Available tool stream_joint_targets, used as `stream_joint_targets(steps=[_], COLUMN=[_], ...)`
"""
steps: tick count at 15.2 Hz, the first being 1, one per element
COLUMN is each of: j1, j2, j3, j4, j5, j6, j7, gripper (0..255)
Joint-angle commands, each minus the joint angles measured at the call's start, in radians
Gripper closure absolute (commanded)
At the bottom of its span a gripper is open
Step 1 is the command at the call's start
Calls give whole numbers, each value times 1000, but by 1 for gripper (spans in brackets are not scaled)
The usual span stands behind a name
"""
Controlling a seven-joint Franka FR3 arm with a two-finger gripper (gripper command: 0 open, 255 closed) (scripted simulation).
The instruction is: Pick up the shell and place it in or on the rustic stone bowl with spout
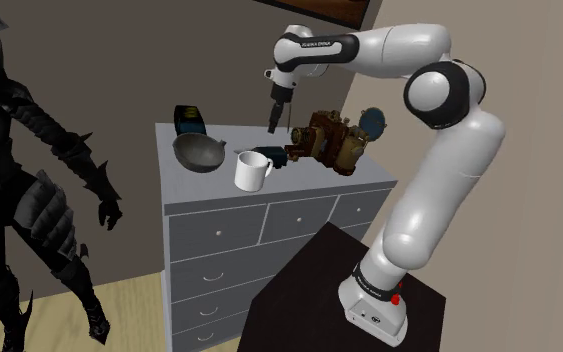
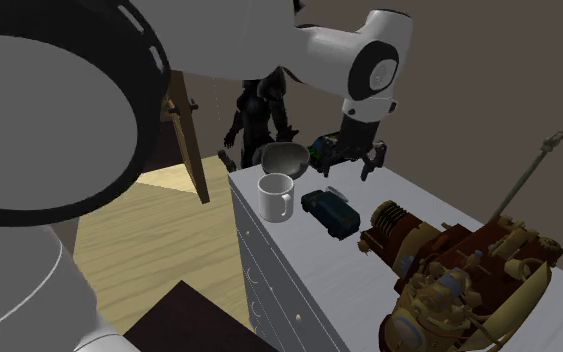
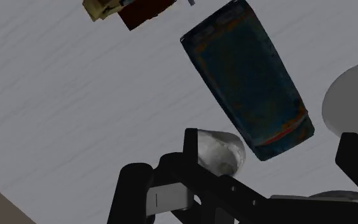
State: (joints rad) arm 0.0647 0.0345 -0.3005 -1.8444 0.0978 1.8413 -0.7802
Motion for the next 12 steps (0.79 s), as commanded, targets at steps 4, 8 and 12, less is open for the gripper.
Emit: stream_joint_targets(steps=[4,8,12], j1=[-35,-83,-78], j2=[254,463,462], j3=[7,38,42], j4=[253,502,460], j5=[108,169,170], j6=[-67,-157,-116], j7=[-166,-259,-263], gripper=[0,0,0])
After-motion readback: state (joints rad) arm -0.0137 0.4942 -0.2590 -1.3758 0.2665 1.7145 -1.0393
